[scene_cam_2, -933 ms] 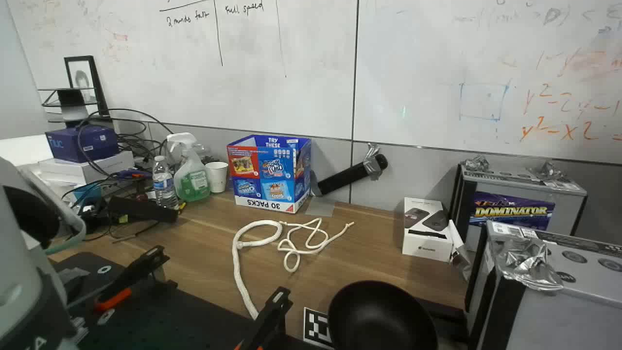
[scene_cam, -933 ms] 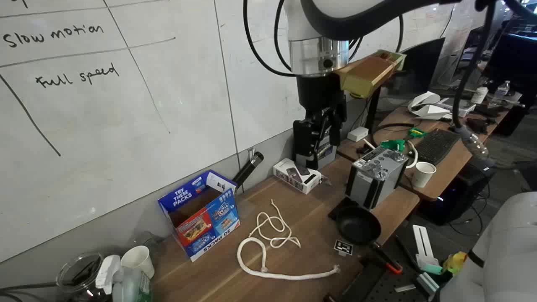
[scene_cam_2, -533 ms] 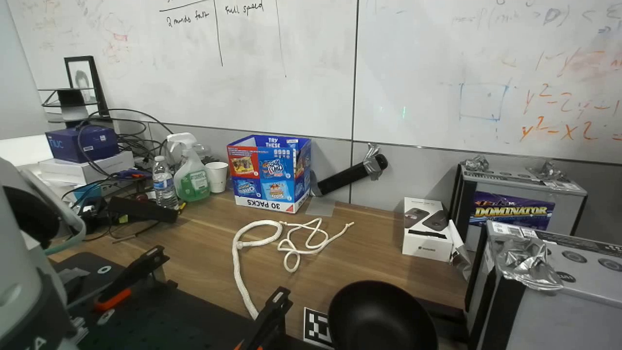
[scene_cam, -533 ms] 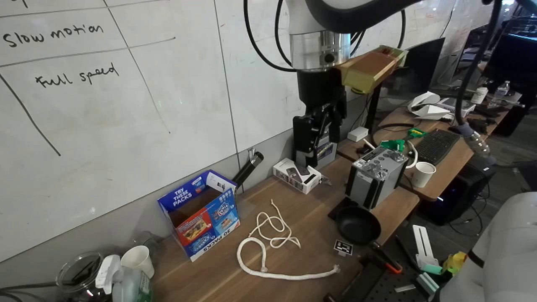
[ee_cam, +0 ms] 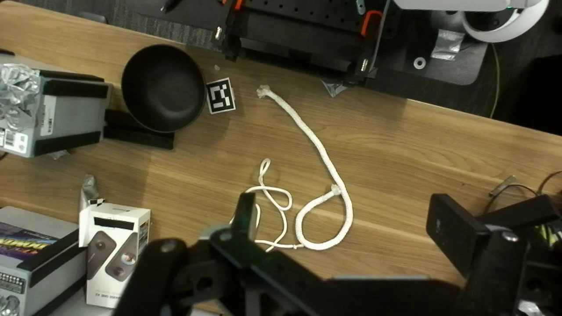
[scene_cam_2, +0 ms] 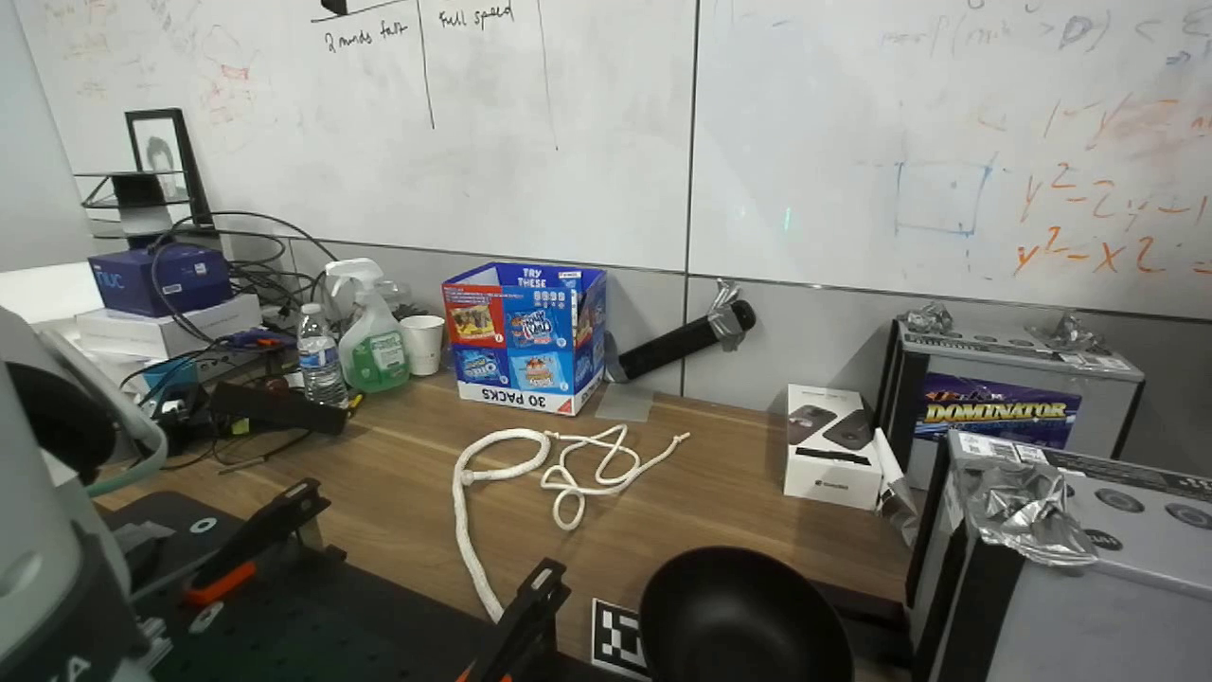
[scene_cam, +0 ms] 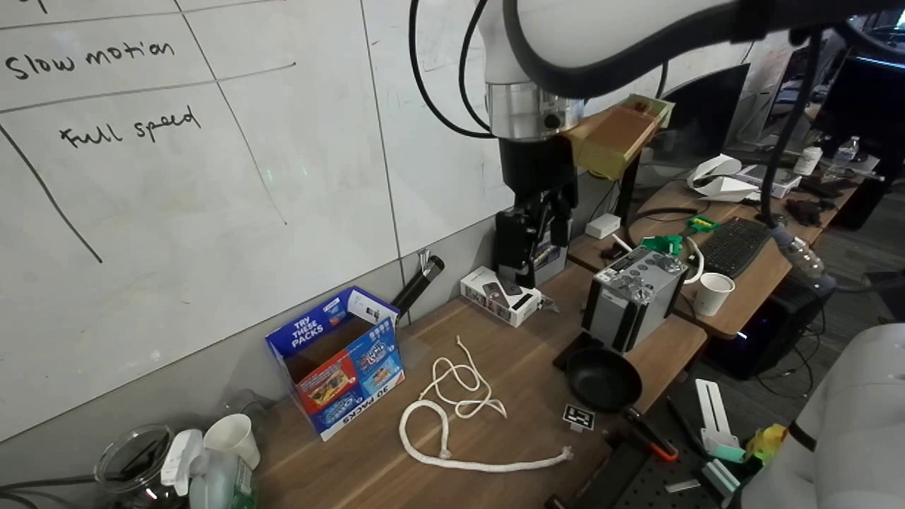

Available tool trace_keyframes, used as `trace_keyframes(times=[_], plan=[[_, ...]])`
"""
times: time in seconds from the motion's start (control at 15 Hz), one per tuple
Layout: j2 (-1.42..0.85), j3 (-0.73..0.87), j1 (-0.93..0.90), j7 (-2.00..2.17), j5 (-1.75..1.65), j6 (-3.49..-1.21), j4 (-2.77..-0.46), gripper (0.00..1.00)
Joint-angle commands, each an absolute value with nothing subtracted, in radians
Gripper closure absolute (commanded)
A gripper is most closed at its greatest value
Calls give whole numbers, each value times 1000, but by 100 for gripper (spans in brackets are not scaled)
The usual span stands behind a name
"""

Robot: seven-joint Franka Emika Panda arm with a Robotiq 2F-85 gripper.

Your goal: Put the white ropes inside the blue box

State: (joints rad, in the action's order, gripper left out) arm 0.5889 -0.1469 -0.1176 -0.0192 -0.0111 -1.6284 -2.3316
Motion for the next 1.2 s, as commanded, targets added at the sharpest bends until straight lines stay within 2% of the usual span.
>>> trace_keyframes(times=[0.0, 0.53, 0.87, 1.13], plan=[[578, -111, -135, -146, -84, -1768, -2419, 0], [349, 5, -119, -414, -138, -2098, -2531, 0], [142, 73, -106, -662, -102, -2250, -2509, 0], [-7, 68, -65, -779, -99, -2363, -2492, 0]])
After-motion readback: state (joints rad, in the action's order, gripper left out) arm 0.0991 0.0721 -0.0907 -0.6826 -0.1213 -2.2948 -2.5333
